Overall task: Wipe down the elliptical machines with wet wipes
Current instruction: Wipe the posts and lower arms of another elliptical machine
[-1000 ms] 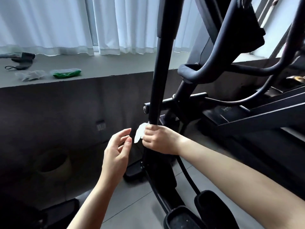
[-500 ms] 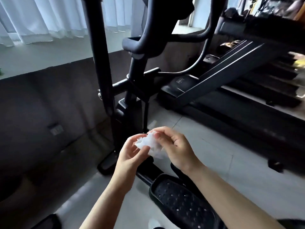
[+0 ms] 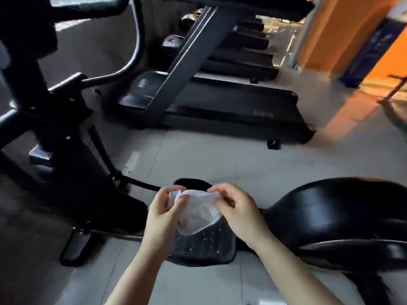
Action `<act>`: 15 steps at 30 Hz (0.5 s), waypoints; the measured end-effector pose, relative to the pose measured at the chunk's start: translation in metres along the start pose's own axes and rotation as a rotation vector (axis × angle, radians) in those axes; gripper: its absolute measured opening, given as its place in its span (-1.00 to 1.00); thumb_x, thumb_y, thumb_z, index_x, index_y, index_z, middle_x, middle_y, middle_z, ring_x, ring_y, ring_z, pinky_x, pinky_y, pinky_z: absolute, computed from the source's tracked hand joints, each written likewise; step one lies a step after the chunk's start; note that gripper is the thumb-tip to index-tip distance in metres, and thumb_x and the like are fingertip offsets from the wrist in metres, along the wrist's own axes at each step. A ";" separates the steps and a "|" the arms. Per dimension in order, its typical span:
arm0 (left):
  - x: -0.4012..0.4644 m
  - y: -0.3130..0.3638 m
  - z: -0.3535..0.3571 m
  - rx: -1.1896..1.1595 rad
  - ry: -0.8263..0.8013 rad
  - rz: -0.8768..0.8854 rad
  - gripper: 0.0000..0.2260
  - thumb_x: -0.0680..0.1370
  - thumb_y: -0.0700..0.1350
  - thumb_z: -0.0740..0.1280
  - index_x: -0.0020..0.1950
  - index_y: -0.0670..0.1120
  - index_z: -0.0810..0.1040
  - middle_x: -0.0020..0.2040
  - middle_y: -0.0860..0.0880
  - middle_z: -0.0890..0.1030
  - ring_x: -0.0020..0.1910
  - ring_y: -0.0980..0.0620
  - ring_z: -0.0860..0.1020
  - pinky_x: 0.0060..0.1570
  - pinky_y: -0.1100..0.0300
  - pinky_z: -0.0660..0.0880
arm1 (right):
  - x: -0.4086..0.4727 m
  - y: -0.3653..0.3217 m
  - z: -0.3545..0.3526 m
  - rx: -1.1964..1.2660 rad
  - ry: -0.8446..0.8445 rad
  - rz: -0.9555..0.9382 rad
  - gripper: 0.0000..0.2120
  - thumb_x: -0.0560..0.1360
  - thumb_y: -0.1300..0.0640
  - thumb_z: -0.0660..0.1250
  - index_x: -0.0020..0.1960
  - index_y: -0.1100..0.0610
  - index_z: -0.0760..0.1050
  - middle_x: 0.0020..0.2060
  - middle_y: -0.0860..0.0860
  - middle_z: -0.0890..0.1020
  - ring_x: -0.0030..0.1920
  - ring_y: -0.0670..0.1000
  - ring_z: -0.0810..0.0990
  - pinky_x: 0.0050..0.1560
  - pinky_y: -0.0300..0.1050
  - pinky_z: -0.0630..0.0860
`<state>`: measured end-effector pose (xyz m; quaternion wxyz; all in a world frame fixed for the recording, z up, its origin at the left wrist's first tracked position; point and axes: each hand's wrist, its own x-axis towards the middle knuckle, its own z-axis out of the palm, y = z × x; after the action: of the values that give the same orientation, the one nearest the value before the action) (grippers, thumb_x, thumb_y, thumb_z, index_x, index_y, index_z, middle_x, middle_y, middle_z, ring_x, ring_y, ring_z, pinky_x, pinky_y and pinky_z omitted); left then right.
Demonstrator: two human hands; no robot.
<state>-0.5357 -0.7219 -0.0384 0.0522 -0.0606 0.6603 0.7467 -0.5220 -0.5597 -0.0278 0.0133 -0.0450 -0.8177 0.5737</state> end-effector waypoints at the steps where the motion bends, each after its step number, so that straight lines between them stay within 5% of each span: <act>1: 0.000 -0.001 0.020 0.043 -0.105 -0.040 -0.82 0.46 -0.07 0.47 0.01 -0.07 0.60 -0.20 -0.21 0.60 -0.28 0.06 0.58 -0.36 0.28 0.49 | -0.004 0.008 -0.019 -0.014 0.058 0.013 -0.87 0.57 0.26 0.32 -0.05 0.06 0.60 -0.17 -0.16 0.66 -0.14 -0.19 0.60 -0.08 -0.35 0.50; 7: -0.010 -0.024 0.178 0.234 -0.495 -0.069 -0.89 0.45 -0.27 0.41 -0.19 -0.07 0.58 -0.33 -0.01 0.52 -0.41 0.12 0.44 -0.44 0.37 0.35 | -0.050 0.057 -0.161 -0.067 0.405 0.141 -0.81 0.54 0.28 0.30 -0.17 0.04 0.54 -0.31 -0.24 0.61 -0.23 -0.26 0.54 -0.19 -0.43 0.40; 12: -0.043 -0.050 0.319 0.306 -0.912 -0.115 -0.76 0.33 0.05 0.50 -0.12 -0.04 0.61 -0.27 0.03 0.60 -0.30 0.10 0.53 -0.27 0.28 0.42 | -0.106 0.110 -0.293 0.011 0.614 0.220 -0.88 0.58 0.25 0.25 -0.08 0.11 0.53 -0.28 -0.16 0.57 -0.21 -0.19 0.52 -0.16 -0.39 0.40; 15: -0.062 -0.065 0.391 0.288 -0.911 -0.138 -0.67 0.35 0.05 0.54 -0.13 -0.18 0.60 -0.28 -0.03 0.58 -0.28 0.03 0.52 -0.30 0.26 0.42 | -0.129 0.136 -0.360 0.048 0.676 0.266 -0.88 0.58 0.14 0.31 -0.13 0.11 0.51 -0.35 -0.16 0.54 -0.27 -0.16 0.50 -0.18 -0.35 0.40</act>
<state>-0.4730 -0.3254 -0.0446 0.3936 0.2368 0.6615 0.5929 -0.3589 -0.1883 -0.0288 0.2094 -0.3379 -0.7403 0.5421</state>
